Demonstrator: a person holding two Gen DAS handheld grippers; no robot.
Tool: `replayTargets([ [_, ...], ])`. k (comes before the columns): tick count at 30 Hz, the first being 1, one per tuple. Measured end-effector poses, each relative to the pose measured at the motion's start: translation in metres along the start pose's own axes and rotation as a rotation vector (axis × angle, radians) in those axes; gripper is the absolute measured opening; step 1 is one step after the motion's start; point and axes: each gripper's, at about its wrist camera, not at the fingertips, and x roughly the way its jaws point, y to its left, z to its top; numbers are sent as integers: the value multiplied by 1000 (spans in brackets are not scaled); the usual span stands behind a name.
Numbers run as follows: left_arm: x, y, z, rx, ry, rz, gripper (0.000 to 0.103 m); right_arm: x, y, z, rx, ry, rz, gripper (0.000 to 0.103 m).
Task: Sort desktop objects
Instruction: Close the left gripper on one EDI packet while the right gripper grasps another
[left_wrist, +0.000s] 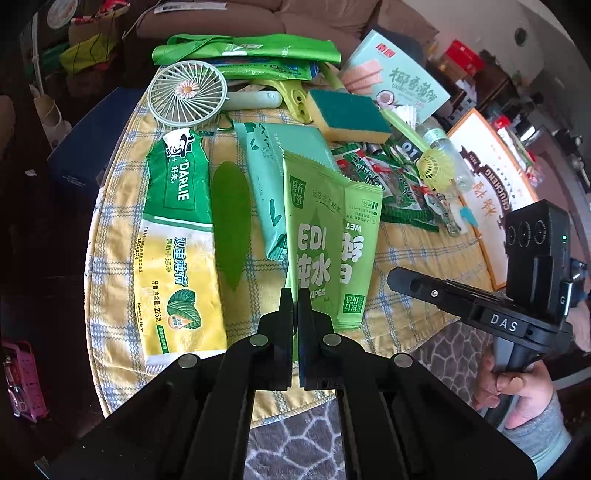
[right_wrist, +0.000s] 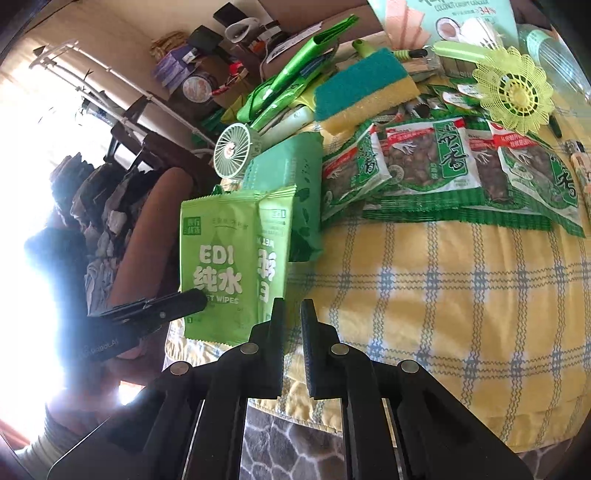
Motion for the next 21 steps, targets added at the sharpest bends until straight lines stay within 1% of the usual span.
replayTargets([
  [1,-2,1,0,-3,-3,-4,2,2,0,0,3,-1,9,11],
  [2,-4,2,0,-4,-5,-6,2,5,0,0,3,1,20,16],
  [3,-5,4,1,-4,-5,-8,2,9,1,1,1,4,31,26],
  [5,-7,7,2,-8,-6,-9,2,15,3,2,-12,4,33,39],
  [11,-4,16,4,-19,2,-24,2,29,2,10,-25,10,58,40],
  [12,-3,17,4,-23,3,-29,2,31,1,11,-29,15,59,38],
  [13,-2,18,4,-27,3,-35,2,33,1,11,-33,20,65,35],
  [14,-1,19,4,-31,3,-45,2,34,1,11,-36,26,72,18],
  [15,-1,19,4,-36,3,-53,2,35,2,11,-41,33,82,9],
  [18,2,19,4,-34,6,-66,2,30,7,10,-71,25,80,5],
  [21,7,17,6,-30,19,-71,2,27,10,11,-66,29,87,5],
])
